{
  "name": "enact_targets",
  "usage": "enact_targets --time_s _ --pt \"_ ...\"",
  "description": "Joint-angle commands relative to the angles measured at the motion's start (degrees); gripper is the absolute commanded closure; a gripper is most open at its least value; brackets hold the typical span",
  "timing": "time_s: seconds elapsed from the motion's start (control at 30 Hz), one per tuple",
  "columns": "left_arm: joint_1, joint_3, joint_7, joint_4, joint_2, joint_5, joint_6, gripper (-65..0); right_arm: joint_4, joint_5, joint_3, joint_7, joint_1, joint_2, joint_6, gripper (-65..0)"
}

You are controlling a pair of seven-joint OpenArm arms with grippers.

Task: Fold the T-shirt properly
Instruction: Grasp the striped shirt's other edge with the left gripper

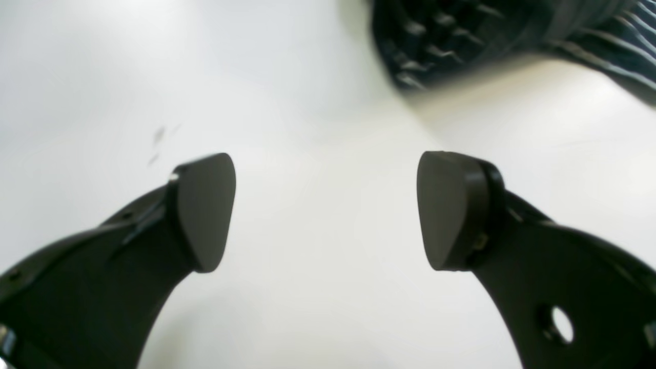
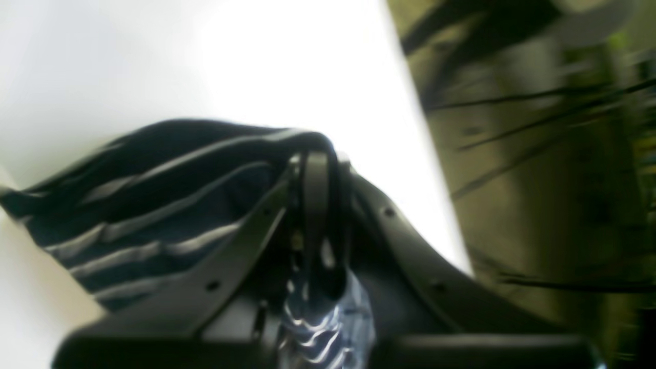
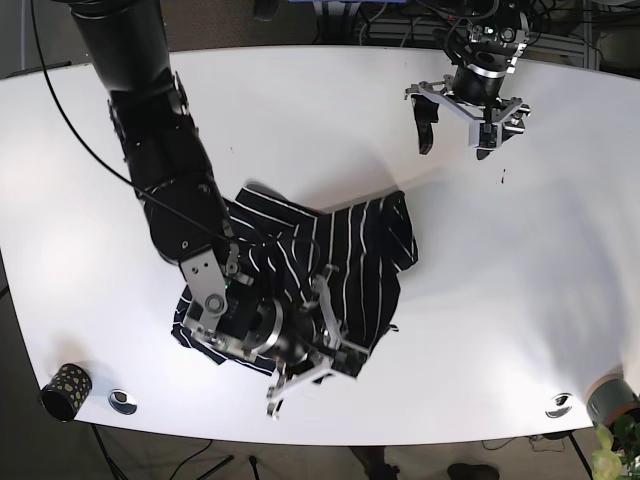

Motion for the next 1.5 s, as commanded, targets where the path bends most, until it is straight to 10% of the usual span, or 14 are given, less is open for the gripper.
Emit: enact_targets --time_s 0.0,0.63,1.47 --pt "-1.18 0.65 -1.36 1.20 -0.42 -0.14 -0.17 -50.6 1.04 0.40 0.43 0.10 5.44 -0.22 -0.51 0.0" --pt "-17.53 12.25 -1.27 -9.35 -0.78 -0.14 -0.17 -50.6 -6.44 0.13 0.51 -0.16 31.81 0.13 -0.51 0.0" --pt "-41.18 27.11 -1.27 -40.21 1.42 -0.58 -0.25 -43.9 -7.05 0.40 4.21 -0.16 26.97 2.59 -0.51 0.0"
